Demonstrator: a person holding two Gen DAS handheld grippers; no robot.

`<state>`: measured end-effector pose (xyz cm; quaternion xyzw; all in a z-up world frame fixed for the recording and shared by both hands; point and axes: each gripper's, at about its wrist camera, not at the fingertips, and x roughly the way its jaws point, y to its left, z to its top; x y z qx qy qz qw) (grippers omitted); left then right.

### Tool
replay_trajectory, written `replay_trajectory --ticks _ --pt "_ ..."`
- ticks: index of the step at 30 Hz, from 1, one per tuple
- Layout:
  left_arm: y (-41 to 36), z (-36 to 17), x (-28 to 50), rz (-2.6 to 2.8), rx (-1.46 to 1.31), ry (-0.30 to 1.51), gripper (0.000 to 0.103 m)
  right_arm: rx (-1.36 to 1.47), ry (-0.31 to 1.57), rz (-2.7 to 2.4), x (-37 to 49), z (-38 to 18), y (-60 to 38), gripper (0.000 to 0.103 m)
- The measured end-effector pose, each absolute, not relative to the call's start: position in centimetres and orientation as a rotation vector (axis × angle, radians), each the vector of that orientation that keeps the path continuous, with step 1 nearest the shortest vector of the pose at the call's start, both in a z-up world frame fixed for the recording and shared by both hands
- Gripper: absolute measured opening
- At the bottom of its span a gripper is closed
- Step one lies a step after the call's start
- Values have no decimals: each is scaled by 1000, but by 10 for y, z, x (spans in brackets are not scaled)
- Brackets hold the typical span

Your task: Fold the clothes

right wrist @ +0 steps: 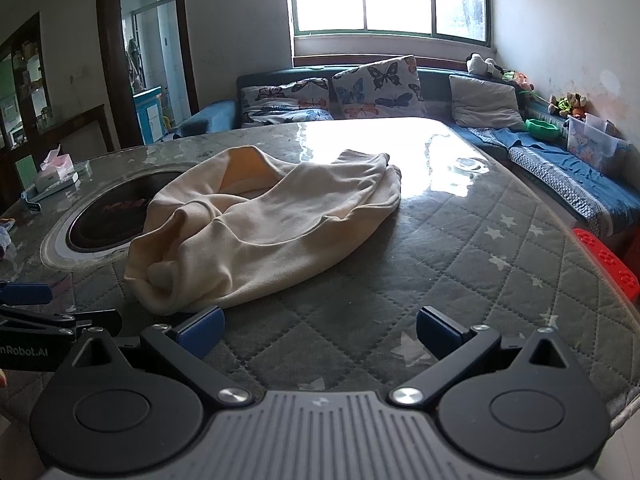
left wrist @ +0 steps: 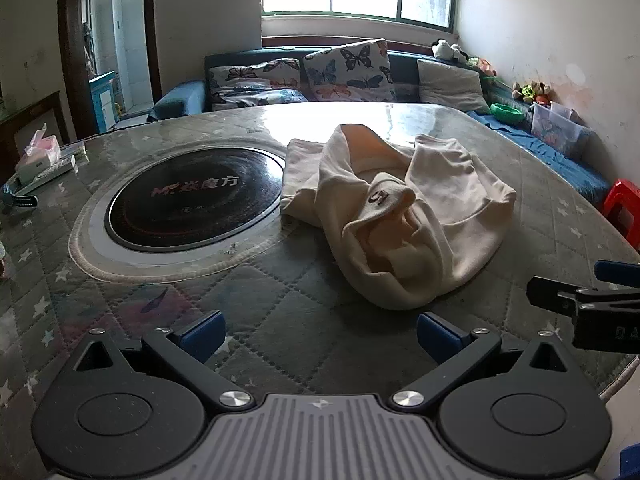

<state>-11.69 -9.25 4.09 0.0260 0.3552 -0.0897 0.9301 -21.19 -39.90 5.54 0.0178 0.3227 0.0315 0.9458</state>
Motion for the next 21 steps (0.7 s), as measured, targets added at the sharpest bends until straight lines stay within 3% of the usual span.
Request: replay_trajectory --ticks 21 --pt "-102 60 -86 -208 100 745 103 68 703 84 -180 59 -399 103"
